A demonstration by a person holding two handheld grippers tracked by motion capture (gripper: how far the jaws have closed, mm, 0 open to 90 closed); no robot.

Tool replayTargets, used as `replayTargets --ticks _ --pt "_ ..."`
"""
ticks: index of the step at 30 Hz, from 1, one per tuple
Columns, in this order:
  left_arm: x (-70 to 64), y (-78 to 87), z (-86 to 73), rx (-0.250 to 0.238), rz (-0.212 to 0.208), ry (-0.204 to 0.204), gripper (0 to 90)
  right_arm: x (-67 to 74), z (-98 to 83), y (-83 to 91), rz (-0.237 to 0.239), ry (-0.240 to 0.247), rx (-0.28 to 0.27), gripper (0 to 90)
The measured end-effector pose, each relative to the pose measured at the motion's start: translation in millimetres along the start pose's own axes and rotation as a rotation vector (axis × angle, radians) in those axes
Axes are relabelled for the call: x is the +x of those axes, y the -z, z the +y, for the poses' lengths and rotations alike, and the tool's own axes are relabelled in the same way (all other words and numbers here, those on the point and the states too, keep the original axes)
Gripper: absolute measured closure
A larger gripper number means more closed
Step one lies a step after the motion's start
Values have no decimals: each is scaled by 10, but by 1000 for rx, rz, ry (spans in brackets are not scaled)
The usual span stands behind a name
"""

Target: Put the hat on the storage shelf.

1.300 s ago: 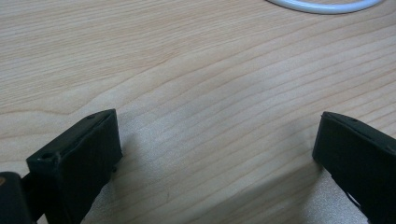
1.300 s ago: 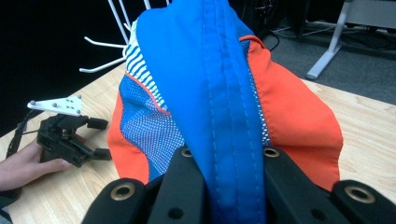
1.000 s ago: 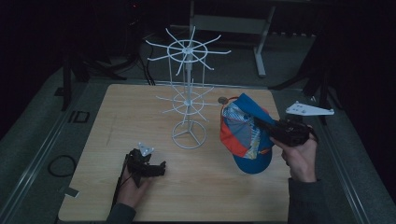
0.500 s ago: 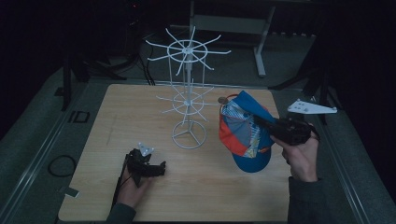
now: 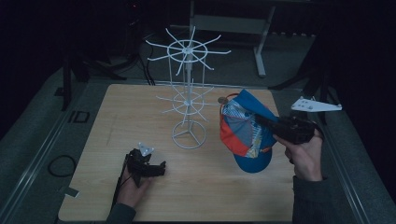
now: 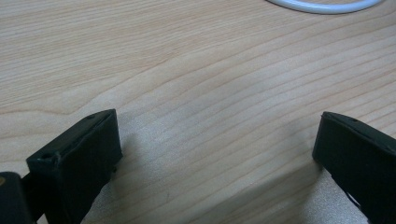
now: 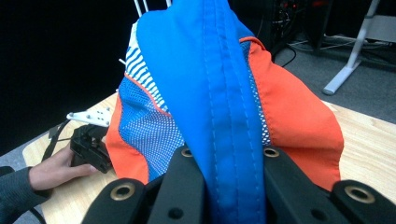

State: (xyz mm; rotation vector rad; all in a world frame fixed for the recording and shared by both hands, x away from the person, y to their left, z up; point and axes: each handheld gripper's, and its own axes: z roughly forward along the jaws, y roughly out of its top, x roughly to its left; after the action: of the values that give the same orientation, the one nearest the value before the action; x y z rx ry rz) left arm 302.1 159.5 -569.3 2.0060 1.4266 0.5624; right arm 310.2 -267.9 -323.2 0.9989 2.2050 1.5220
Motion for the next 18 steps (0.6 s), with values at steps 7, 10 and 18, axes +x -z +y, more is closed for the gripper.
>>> replayTargets --ticks 7,10,18 --pt "0 0 0 0 0 0 14 3 41 15 1 9 -4 872" --pt "0 0 0 0 0 0 14 7 50 4 5 15 -5 873" --pt "0 0 0 0 0 0 14 35 85 5 12 28 -14 873"
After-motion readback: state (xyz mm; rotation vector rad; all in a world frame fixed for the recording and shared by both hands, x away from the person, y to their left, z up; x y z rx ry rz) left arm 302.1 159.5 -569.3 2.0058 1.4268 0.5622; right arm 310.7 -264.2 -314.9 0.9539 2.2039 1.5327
